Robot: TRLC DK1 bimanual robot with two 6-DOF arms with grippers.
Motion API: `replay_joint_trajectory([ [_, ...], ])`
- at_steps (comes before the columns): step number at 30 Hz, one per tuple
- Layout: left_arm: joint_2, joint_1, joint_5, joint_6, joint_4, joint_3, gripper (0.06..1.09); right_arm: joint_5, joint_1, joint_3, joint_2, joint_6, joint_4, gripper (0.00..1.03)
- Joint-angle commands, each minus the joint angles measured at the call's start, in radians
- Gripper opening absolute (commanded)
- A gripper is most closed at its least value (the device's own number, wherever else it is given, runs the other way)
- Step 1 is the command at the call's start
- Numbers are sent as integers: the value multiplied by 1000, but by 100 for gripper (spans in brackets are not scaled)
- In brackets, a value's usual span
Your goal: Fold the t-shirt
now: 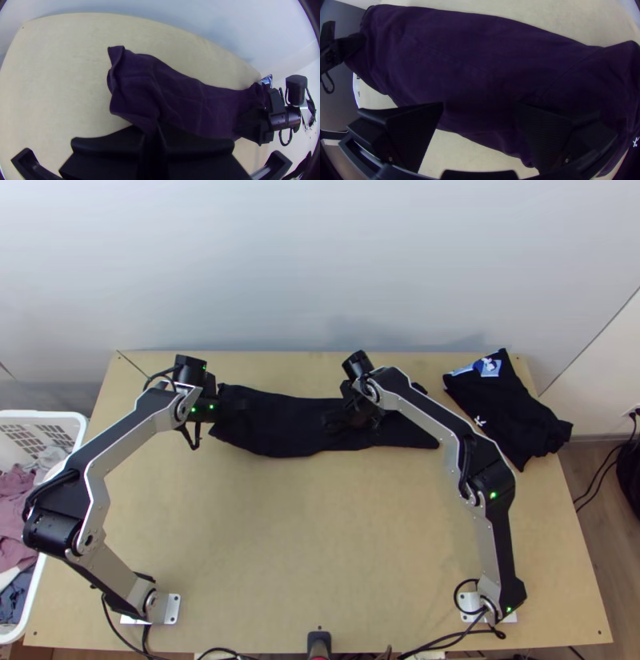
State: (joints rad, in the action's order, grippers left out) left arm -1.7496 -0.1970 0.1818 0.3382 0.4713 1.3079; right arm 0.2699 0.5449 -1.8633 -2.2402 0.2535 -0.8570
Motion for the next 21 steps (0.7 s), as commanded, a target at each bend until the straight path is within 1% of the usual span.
replay_joint_trajectory([
  [1, 30, -5, 2, 19, 13, 5, 10, -12, -5, 4, -33, -2, 3, 99],
  [8, 50, 39, 13, 18, 24, 4, 10, 0, -14, -28, 177, 27, -7, 100],
  [13, 71, 102, 38, 13, 27, -21, 10, 23, -43, -60, 297, 30, -62, 99],
  [16, 90, 156, 64, 2, 27, -59, 10, 34, -71, -71, 353, 32, -102, 100],
  [21, 139, 280, 117, -53, 29, -133, 10, 34, -111, -62, 430, 36, -159, 99],
])
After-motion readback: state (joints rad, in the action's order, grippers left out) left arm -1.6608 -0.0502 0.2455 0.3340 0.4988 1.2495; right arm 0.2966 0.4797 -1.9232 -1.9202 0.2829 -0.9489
